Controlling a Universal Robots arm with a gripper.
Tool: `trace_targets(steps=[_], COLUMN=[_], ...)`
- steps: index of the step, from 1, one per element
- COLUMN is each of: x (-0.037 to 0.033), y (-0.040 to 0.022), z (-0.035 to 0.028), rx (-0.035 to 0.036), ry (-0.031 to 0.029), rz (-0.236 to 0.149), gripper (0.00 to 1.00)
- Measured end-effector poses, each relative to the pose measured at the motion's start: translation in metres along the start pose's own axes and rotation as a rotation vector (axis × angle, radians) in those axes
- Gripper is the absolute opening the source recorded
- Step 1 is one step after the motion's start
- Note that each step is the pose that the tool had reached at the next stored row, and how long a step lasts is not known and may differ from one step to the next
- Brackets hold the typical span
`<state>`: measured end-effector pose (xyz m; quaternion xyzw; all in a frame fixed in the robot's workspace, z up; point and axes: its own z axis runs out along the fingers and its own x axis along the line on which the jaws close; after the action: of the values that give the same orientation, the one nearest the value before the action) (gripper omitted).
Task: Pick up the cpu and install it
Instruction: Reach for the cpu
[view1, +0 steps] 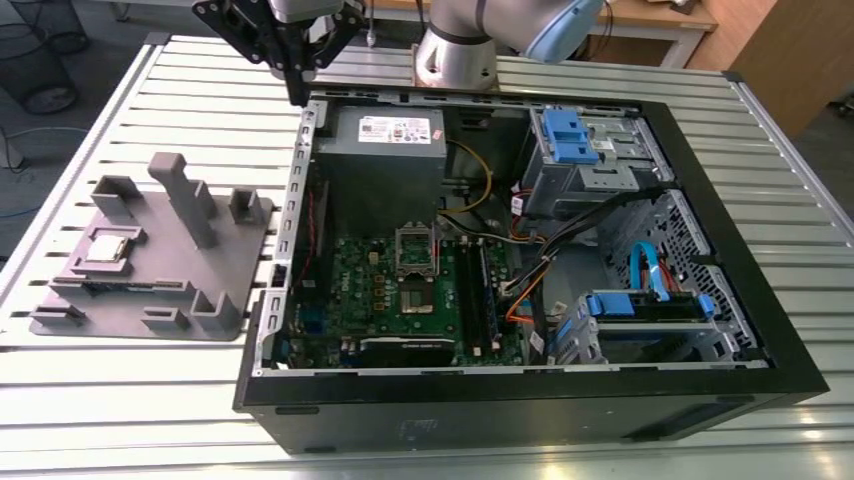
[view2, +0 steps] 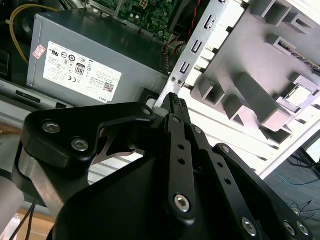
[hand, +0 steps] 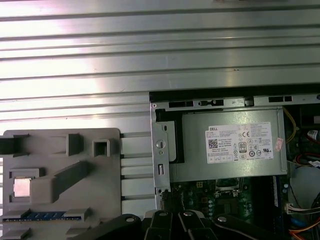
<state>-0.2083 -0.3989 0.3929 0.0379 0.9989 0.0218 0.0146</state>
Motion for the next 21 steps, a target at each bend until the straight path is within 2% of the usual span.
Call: trace_targets(steps=[9, 21], x=[0.0147, 0.0413], y=[-0.0011, -0.0032], z=[0.0, 0.0], rx=[0.0, 0.0], ry=[0.0, -0.0001], rz=[0.0, 0.0], gripper=[0.11, 0.11])
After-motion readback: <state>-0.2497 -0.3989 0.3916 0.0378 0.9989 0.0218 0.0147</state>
